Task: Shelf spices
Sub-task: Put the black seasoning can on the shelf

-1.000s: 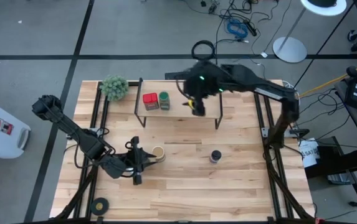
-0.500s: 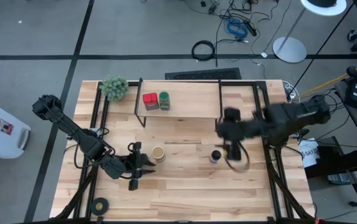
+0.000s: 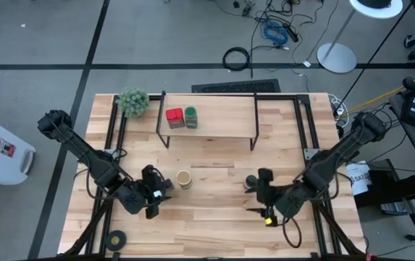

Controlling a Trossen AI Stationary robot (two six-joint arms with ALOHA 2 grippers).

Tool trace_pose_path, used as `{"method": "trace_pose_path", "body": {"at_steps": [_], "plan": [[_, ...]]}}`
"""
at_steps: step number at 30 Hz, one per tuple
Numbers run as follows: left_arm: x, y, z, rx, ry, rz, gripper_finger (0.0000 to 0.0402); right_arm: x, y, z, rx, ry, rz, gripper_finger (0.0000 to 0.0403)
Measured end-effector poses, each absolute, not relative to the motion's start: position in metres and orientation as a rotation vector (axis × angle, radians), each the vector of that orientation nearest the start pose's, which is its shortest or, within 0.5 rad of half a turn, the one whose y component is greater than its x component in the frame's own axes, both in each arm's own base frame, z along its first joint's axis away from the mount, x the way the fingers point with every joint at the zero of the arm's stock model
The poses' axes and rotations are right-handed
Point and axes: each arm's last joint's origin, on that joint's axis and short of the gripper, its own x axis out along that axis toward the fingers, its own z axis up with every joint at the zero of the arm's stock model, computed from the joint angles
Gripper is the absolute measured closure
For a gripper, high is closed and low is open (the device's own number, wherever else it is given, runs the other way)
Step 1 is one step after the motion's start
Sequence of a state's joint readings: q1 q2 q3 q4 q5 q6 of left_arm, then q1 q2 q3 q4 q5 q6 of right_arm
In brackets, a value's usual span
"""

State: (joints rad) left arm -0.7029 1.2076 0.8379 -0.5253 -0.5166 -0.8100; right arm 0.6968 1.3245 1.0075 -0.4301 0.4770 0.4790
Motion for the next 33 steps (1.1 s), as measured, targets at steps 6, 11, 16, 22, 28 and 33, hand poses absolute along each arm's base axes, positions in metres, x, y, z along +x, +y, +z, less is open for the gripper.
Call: {"method": "trace_pose_path", "body": {"at_steps": [6, 11, 16, 22, 28, 33], "plan": [[0.188, -0.134, 0.243, -0.254, 0.769, 0.175, 0.0156, 0.23, 0.175, 0.255, -0.016, 0.594, 0.101, 0.0142], [0.193, -0.121, 0.24, -0.23, 0.801, 0.231, 0.0142, 0.236, 0.177, 0.249, -0.048, 0.595, 0.105, 0.0142], [0.197, -0.111, 0.238, -0.266, 0.858, 0.235, 0.0134, 0.238, 0.178, 0.25, -0.044, 0.576, 0.112, 0.0142], [0.202, -0.106, 0.236, -0.301, 0.898, 0.224, 0.0133, 0.238, 0.178, 0.25, -0.051, 0.579, 0.115, 0.0142], [0.208, -0.106, 0.225, -0.274, 0.944, 0.258, 0.0133, 0.238, 0.178, 0.25, -0.064, 0.579, 0.12, 0.0142], [0.208, -0.107, 0.213, -0.219, 1.022, 0.294, 0.0133, 0.237, 0.178, 0.25, -0.064, 0.579, 0.122, 0.0142]]}}
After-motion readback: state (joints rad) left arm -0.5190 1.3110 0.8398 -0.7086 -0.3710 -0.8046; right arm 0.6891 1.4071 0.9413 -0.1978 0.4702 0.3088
